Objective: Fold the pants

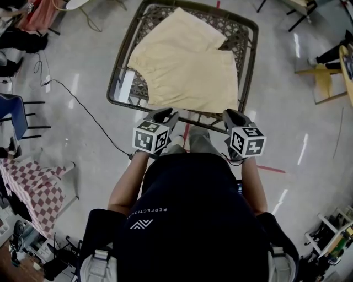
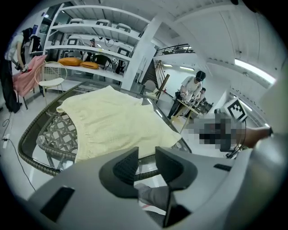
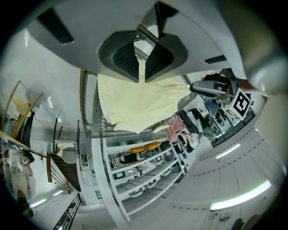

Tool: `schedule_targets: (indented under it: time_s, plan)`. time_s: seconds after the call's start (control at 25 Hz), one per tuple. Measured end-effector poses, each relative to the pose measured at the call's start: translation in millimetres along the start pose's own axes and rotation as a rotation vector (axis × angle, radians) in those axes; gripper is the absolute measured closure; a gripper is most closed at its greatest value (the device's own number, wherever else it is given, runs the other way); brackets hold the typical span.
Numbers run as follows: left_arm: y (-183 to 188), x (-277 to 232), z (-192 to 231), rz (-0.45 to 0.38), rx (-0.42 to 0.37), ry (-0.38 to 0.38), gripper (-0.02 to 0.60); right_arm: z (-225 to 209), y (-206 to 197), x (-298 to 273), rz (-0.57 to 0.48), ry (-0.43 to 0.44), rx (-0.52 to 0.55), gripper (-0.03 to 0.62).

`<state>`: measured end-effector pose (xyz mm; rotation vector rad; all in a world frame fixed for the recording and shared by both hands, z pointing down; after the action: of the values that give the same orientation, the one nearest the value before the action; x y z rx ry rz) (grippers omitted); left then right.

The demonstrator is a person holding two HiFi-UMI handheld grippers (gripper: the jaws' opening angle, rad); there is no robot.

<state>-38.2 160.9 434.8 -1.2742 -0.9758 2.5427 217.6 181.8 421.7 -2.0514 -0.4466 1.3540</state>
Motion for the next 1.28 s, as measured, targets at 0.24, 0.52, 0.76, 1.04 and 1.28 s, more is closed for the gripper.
schedule_targets:
  time_s: [0.24, 0.52, 0.76, 1.04, 1.28]
  plan:
    - [3, -12, 13, 0.063, -0.008, 0.048, 0.453, -20, 4, -15, 0.07, 0.001, 0.055, 0.554]
    - [7, -25, 24, 0.122, -0.005, 0.088, 0.451, -42, -3, -28, 0.152, 0.022, 0.088, 0.504]
    - [8, -36, 14, 0.156, -0.002, 0.086, 0.434, -51, -13, -31, 0.245, 0.034, 0.204, 0.445]
    - [12, -40, 35, 0.207, 0.007, 0.108, 0.417, -54, -16, -52, 0.342, 0.056, 0.306, 0.439]
    - [13, -37, 46, 0.219, 0.042, 0.146, 0.416, -56, -25, -61, 0.412, 0.086, 0.353, 0.434]
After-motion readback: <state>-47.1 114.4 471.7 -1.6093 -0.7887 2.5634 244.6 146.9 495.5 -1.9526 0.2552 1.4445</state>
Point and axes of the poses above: the fingertips, and each gripper's own axes: x backward along the fingers, z to its left, y out of its top, the point moved 7 cm from there along x, backward along the fingers, and after that the axes turned 4 degrees about x, right-handed, at the moved point
